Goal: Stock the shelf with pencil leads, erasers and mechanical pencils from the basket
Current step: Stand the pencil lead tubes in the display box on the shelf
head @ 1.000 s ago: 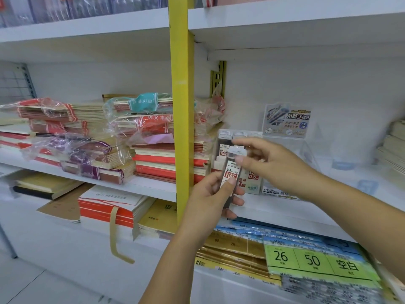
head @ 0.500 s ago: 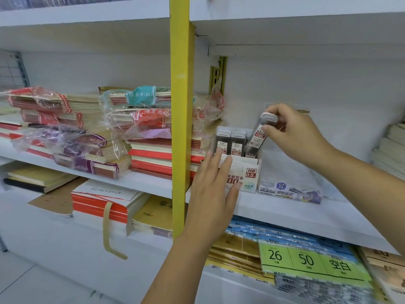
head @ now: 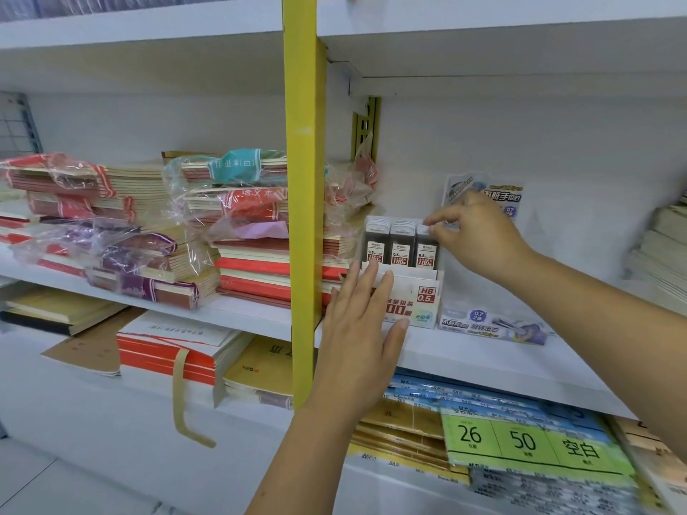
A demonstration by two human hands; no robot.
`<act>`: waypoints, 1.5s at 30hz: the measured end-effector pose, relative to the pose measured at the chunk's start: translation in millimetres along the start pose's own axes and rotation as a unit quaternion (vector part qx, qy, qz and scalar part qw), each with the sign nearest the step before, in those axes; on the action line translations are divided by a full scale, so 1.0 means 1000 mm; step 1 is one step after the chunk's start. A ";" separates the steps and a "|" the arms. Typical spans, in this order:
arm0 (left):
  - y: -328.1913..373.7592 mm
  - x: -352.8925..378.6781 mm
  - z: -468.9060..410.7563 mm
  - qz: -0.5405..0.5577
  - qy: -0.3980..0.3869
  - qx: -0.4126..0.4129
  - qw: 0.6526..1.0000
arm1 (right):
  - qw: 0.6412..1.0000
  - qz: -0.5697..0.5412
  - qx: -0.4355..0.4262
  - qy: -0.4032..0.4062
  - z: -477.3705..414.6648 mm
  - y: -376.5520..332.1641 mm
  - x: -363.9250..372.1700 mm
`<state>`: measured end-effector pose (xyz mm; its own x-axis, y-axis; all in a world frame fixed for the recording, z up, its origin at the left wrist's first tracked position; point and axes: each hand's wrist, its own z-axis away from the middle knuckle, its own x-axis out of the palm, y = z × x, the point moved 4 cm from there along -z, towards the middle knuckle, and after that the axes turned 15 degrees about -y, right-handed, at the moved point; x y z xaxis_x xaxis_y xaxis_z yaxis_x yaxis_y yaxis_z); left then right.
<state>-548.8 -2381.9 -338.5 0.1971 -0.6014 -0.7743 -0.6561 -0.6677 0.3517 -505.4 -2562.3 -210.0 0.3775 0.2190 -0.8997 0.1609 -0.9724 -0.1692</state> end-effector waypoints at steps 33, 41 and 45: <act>-0.054 0.333 0.376 0.091 -0.522 -0.320 0.786 | 0.771 -0.243 0.455 -0.373 0.512 0.107 0.427; -0.063 0.349 0.371 0.010 -0.501 -0.303 0.811 | 0.755 -0.323 0.494 -0.286 0.517 0.105 0.441; -0.063 0.352 0.370 0.001 -0.502 -0.315 0.806 | 0.745 -0.336 0.488 -0.307 0.520 0.104 0.442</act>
<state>-707.5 -2389.3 -827.8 -0.6987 -0.1558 -0.6983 -0.0940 -0.9476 0.3055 -796.6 -2608.6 -834.2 -0.0247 0.8954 -0.4447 -0.7273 -0.3213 -0.6064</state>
